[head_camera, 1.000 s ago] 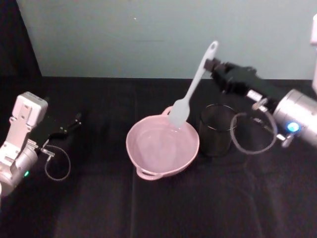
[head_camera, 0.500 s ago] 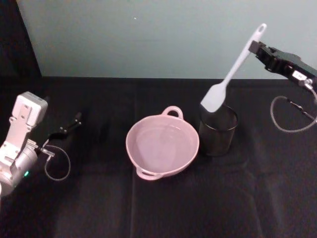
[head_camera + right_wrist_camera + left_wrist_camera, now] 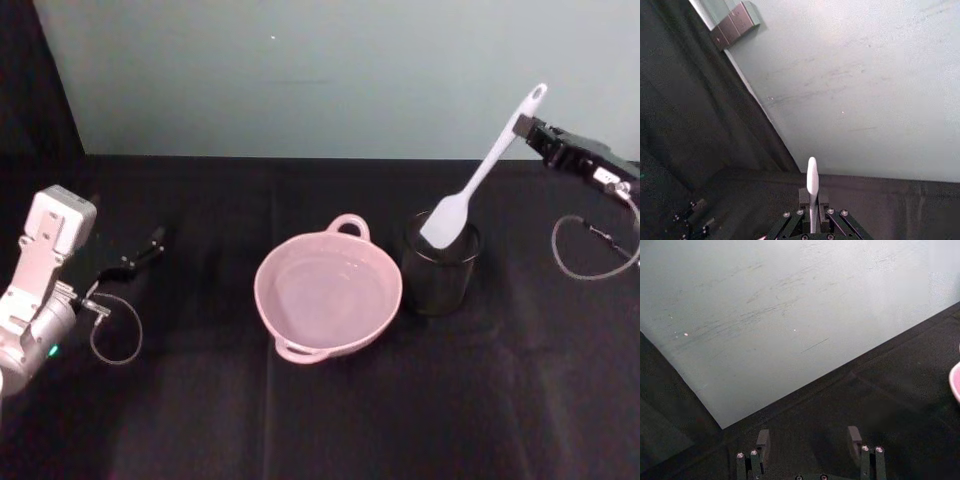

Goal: Use the one hand to pick up the spoon and stir the clear water in the bowl.

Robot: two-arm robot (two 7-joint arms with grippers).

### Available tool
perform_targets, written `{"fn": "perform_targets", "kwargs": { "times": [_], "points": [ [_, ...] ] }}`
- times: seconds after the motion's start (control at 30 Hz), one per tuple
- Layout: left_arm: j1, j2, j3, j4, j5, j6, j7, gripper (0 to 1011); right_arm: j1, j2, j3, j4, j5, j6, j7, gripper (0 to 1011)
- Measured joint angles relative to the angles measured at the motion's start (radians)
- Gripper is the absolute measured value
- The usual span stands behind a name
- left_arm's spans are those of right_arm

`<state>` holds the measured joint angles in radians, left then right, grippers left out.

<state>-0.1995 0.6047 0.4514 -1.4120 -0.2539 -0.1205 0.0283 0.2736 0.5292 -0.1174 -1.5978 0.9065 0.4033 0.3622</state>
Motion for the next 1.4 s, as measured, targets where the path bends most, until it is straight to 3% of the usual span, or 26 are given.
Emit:
{"fn": "perform_targets", "kwargs": {
  "times": [0.53,1.4],
  "points": [
    [0.0,0.0,0.0,0.0,0.0,0.0,0.0,1011,0.008,0.008,-0.07,0.088,0.015,-0.021,0.007,100],
    [0.0,0.0,0.0,0.0,0.0,0.0,0.0,1011,0.028,0.037,-0.158,0.136,0.026,-0.07,-0.003,100]
  ]
}}
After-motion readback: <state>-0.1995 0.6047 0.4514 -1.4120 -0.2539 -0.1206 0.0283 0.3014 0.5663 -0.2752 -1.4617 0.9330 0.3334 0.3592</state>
